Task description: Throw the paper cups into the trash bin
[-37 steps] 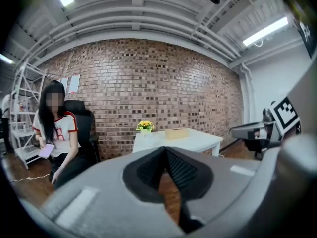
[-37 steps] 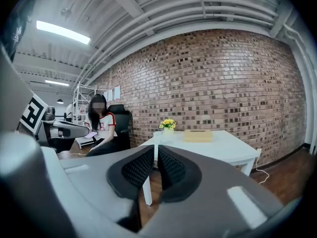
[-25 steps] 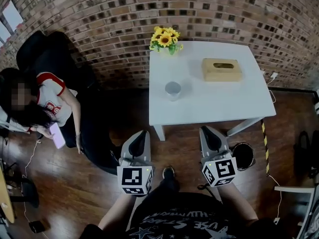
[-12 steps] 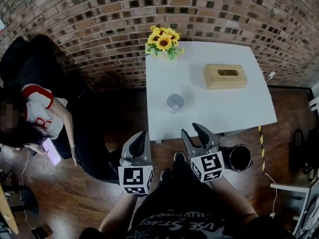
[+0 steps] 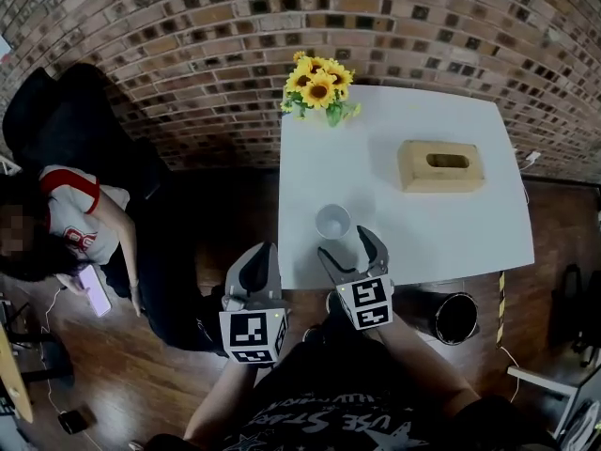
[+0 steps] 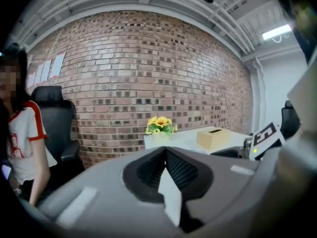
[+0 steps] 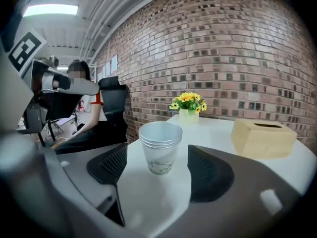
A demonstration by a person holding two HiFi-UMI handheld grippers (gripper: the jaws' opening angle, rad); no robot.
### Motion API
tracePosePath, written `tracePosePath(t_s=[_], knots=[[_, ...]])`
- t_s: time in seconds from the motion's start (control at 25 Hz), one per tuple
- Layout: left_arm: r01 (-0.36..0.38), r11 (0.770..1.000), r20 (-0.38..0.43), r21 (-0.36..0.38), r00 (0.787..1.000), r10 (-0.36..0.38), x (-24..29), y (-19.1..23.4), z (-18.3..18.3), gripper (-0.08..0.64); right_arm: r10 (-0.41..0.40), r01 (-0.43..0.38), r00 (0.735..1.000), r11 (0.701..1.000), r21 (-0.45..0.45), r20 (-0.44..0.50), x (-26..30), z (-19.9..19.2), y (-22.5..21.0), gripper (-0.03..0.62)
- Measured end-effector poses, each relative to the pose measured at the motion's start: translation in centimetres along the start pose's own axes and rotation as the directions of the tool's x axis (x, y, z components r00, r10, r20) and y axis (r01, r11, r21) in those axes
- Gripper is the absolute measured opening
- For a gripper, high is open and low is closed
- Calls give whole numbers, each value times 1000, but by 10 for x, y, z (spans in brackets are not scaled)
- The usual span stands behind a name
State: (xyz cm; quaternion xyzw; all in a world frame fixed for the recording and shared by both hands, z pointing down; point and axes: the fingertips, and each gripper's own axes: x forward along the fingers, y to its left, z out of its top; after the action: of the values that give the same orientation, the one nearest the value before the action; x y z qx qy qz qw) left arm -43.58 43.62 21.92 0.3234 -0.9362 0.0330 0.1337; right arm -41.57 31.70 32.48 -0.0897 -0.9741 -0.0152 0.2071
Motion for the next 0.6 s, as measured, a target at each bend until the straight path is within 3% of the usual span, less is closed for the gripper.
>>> tracePosePath(t_s=[0.2, 0.6], knots=[[-6, 1000, -30, 0, 1000, 6, 23, -6, -3, 5, 66, -67, 997, 997, -32, -26, 26, 1, 4, 417], [-49, 999, -122, -8, 991, 48, 52, -3, -33, 5, 112, -113, 994, 991, -66, -12, 56, 1, 0, 420]])
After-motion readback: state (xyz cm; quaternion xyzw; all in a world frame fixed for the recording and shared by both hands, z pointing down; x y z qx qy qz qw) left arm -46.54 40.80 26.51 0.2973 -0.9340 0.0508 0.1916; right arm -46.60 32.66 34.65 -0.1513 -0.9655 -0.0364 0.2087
